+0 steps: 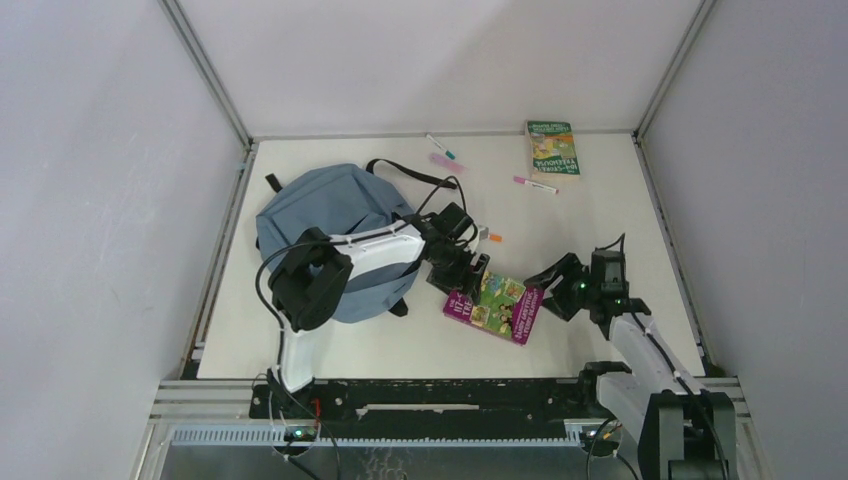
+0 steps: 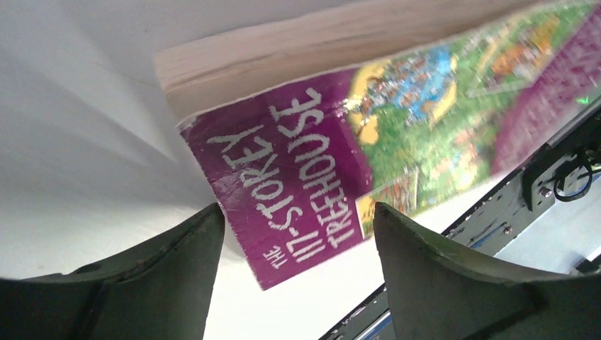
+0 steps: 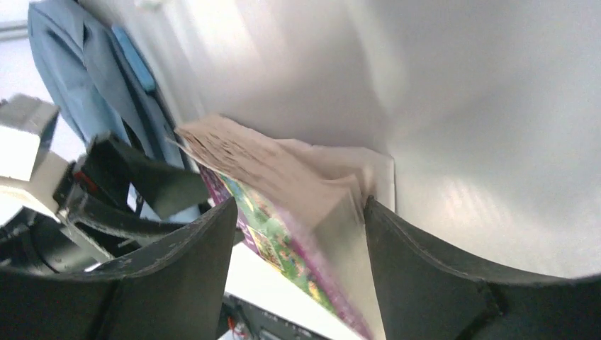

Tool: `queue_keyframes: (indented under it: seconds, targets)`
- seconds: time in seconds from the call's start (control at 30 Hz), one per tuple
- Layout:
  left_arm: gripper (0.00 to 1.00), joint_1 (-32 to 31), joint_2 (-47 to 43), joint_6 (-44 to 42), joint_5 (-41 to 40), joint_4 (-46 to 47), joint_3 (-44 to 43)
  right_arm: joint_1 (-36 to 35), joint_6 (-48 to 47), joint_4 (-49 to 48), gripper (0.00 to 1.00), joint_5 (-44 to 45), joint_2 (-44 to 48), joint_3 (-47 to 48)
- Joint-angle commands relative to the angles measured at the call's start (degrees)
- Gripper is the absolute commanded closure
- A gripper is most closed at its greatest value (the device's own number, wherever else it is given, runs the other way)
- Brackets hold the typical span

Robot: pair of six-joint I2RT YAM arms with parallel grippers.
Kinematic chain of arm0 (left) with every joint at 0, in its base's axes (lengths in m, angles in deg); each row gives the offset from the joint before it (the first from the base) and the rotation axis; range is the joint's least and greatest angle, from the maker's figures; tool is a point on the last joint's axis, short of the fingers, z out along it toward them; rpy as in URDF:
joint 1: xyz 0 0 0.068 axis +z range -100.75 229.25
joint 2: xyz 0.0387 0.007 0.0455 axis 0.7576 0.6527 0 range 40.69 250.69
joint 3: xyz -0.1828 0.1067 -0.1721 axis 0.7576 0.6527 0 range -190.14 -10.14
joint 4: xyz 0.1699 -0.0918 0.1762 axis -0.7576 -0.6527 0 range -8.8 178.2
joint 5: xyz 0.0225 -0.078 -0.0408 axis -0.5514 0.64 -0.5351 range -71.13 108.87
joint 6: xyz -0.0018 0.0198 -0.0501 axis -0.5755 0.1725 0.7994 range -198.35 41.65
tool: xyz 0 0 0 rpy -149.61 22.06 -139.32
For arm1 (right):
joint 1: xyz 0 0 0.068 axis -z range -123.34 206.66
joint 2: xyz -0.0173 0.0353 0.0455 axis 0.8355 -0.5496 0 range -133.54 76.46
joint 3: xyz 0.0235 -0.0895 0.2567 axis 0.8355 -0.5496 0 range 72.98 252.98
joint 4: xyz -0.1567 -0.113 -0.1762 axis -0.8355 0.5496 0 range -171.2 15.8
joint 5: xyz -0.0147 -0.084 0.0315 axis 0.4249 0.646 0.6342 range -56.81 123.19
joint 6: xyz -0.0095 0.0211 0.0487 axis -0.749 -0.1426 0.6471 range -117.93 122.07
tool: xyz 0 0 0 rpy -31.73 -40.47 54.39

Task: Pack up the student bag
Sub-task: Adjust the book at the center of the board, then pick up the book from the center of the board.

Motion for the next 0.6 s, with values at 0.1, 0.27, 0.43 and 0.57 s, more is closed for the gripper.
queue_keyframes:
  seconds: [0.1,0.27,0.43,0.57]
  targets:
    - [0.18,2.21,-6.64,6.15,-2.38,0.82,0.66,4.27,-12.4,6.84,0.23,3.94,-1.57,4.3]
    - [0.19,3.41,-7.87,9.46,-1.35,2.3,3.84,4.09,-12.82,10.28,0.21,6.76,3.24,2.07]
    - [0.18,3.64,-7.42,11.71,-1.83,5.36,6.57,3.44,-11.28,8.94,0.21,4.24,5.59,-1.74]
    - [0.18,3.75,-3.98,12.39,-1.03,6.25,6.09,2.17,-6.58,1.35,0.22,-1.04,4.53,-6.07]
